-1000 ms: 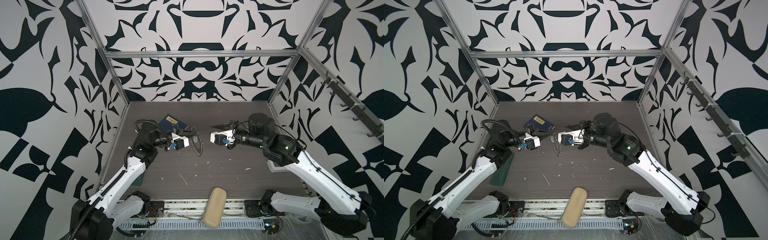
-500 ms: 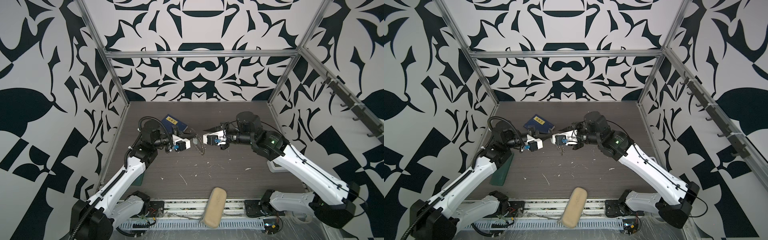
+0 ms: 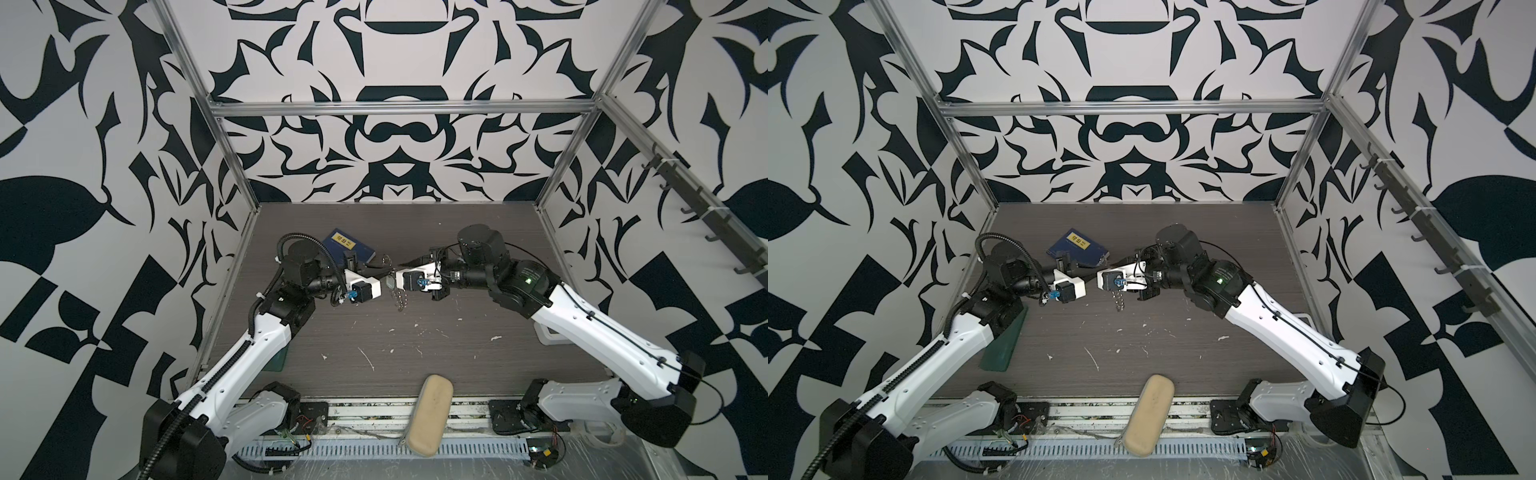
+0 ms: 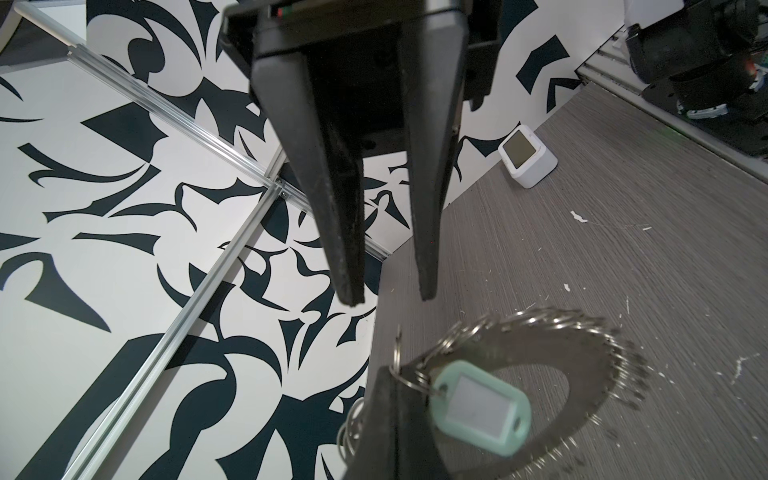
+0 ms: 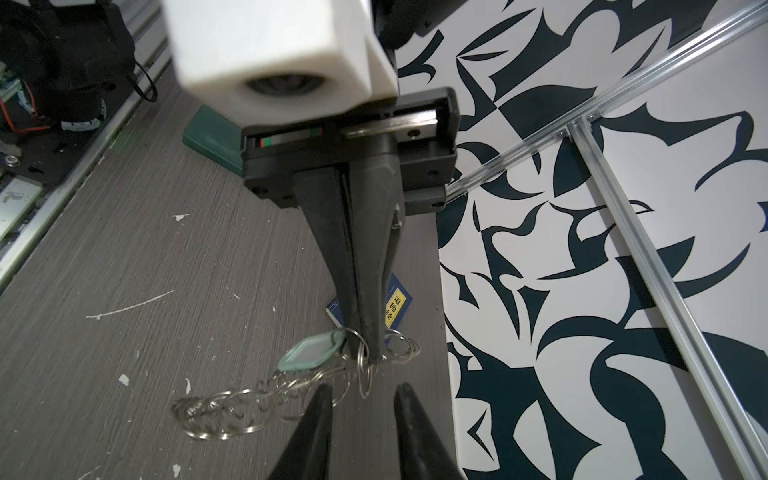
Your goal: Remove the keys from the keyring
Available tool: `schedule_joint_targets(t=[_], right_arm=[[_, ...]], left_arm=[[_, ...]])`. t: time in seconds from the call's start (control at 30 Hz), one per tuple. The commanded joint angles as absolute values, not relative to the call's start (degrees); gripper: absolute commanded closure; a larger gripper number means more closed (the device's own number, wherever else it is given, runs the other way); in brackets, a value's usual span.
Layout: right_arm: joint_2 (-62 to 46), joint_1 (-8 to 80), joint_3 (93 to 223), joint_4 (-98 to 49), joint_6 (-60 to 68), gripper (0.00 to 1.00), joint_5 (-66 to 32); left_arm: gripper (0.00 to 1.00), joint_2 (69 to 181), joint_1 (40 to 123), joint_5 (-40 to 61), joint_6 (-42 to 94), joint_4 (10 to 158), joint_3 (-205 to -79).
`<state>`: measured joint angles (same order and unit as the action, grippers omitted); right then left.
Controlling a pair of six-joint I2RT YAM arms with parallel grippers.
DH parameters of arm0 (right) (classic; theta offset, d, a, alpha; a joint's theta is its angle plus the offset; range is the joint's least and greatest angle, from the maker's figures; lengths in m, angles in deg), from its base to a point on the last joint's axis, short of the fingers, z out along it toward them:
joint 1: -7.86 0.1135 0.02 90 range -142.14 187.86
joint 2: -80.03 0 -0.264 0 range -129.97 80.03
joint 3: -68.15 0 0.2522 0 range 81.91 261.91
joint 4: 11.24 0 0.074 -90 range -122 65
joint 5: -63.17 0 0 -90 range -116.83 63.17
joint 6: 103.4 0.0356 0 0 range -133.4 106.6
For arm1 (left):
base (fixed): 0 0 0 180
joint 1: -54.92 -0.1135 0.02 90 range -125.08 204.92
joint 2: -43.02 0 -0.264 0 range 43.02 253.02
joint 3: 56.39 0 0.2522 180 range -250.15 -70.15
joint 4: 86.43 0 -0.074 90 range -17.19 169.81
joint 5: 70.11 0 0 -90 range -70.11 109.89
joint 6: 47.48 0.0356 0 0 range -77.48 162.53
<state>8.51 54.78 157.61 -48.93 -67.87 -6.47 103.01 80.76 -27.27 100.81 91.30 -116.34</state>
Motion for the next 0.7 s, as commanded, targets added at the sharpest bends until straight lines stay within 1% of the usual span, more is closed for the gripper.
schedule_joint_targets(t=[0.0, 0.1, 0.27, 0.37, 0.4, 0.5, 0.57, 0.6, 0.67], right_arm=[[11.94, 55.14, 155.07, -42.21, -63.65, 0.72, -7.66], [14.16, 55.32, 151.79, -39.44, -62.62, 0.73, -9.48], [15.23, 55.47, 150.88, -38.50, -61.48, 0.72, -11.32], [16.11, 55.49, 149.29, -35.43, -60.02, 0.72, -12.94], [16.37, 55.49, 148.79, -34.76, -59.77, 0.72, -13.44], [17.59, 55.45, 147.33, -33.38, -58.65, 0.72, -14.79], [19.03, 55.46, 145.48, -31.62, -57.52, 0.72, -15.67], [19.80, 55.47, 144.45, -30.60, -56.91, 0.72, -16.08], [21.60, 55.48, 142.18, -28.59, -55.27, 0.72, -16.73]], left_arm=[[1.00, 101.28, 80.80, -26.88, 99.41, 96.74, -114.32], [1.00, 101.12, 80.77, -26.85, 99.24, 97.15, -114.27], [1.00, 100.86, 80.76, -26.55, 99.60, 95.71, -114.95], [1.00, 101.10, 80.76, -24.91, 94.34, 93.56, -116.77], [1.00, 101.43, 80.76, -24.02, 92.08, 90.58, -118.64], [1.00, 104.87, 80.70, -21.53, 91.02, 65.07, -131.11], [1.00, 107.87, 80.70, -20.82, 89.86, 51.75, -138.16], [1.00, 108.63, 80.67, -20.85, 88.78, 48.40, -139.72], [1.00, 108.71, 80.70, -20.89, 82.43, 47.59, -140.09]])
